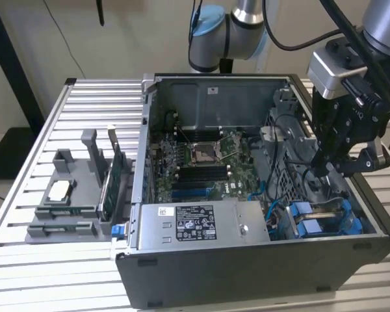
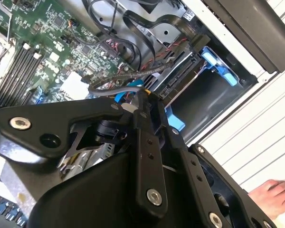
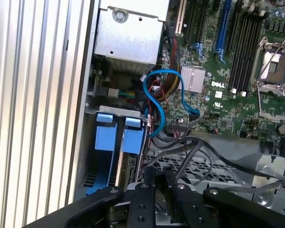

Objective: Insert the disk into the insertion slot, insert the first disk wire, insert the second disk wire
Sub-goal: 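Insert the first disk wire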

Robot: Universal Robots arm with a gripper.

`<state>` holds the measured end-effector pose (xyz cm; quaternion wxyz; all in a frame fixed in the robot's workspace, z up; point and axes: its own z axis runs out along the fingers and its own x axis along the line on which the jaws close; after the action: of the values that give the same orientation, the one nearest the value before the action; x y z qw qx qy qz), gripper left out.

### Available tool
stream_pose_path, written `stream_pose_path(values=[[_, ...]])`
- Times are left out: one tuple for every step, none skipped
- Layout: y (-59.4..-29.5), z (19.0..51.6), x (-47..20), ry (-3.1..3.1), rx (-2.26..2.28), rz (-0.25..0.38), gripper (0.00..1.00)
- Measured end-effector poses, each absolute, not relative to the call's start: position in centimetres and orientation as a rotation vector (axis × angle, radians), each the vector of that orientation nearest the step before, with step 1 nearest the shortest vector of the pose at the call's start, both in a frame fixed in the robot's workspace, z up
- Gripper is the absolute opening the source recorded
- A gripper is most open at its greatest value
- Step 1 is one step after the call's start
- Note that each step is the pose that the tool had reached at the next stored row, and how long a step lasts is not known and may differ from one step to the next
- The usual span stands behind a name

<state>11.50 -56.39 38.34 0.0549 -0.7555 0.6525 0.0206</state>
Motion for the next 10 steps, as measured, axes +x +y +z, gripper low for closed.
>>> stream_pose_path(values=[[-56.39,38.34,11.50,1.981,-2.294,0.063,0.20],[-56.39,38.34,11.49,1.981,-2.294,0.063,0.22],[-56.38,38.37,11.49,1.981,-2.294,0.062,0.22],[-56.38,38.42,11.49,1.982,-2.295,0.061,0.27],[-56.37,38.45,11.50,1.983,-2.296,0.059,0.27],[-56.38,38.44,11.50,1.984,-2.298,0.056,0.27],[-56.39,38.44,11.50,1.986,-2.300,0.053,0.27],[-56.39,38.44,11.50,1.986,-2.301,0.052,0.27],[-56.39,38.45,11.50,1.987,-2.301,0.051,0.27],[-56.39,38.46,11.50,1.987,-2.301,0.051,0.27]])
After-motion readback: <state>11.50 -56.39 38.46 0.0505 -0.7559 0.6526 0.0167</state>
